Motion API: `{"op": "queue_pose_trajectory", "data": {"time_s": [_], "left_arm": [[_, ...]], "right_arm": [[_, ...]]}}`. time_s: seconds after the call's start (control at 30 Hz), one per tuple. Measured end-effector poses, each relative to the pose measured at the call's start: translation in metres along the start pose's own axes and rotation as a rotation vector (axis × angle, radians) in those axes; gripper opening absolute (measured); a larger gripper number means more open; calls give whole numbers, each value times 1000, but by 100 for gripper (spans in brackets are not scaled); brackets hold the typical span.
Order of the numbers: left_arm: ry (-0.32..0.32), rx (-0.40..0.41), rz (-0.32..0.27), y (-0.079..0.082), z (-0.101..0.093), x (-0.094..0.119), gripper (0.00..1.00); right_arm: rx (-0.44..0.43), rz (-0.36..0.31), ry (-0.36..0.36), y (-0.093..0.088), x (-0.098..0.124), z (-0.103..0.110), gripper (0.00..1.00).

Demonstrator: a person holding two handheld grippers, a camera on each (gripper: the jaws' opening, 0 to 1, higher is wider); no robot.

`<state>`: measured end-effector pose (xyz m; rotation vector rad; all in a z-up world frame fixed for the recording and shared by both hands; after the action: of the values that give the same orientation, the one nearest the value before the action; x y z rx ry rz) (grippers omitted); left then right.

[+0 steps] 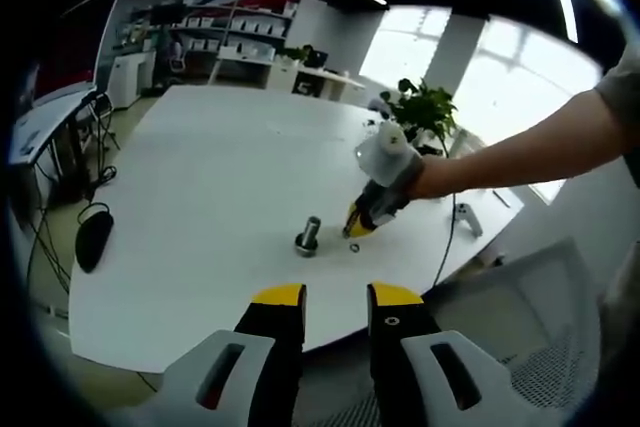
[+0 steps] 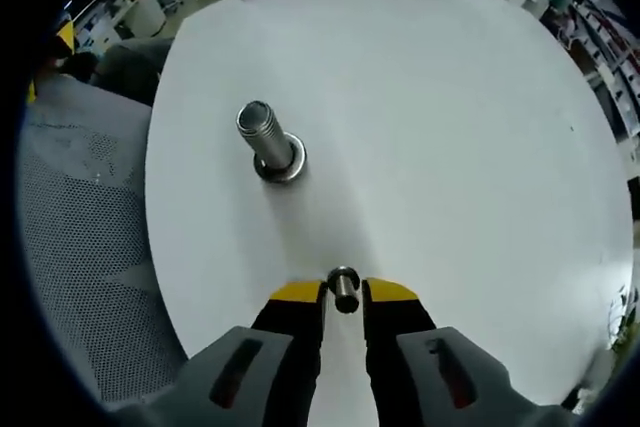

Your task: Place the washer onto the threaded stud by aligning its center hole with the stud, sliding it down to the base, and recovering from edge contact or off-axis alignment until the washer reaches the visible bottom stop.

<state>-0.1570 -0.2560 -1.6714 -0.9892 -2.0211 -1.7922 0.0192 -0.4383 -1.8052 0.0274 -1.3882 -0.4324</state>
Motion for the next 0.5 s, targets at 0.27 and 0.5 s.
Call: {"op": "queue_pose_trajectory", "data": {"time_s": [0.27, 0.5], "left_arm": [[-15, -12, 9, -1, -3, -1, 21], [-26, -18, 11, -1, -4, 0, 21]], "right_arm": [[-38, -25, -8, -7, 4, 4, 23], [-93, -41, -9, -17, 7, 7, 24]]}}
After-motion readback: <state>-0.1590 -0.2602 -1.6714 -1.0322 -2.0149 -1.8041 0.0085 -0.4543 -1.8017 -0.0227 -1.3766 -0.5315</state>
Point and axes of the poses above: the point that each gripper's makers call its tool centre point, and the gripper's own axes: x roughly backward along the fingers, z roughly to its left, y roughly out of its top, the point moved 4 cm from there along x, roughly backward along the fingers, and after that the axes turned 13 degrees about y, right-handed, at the moved point
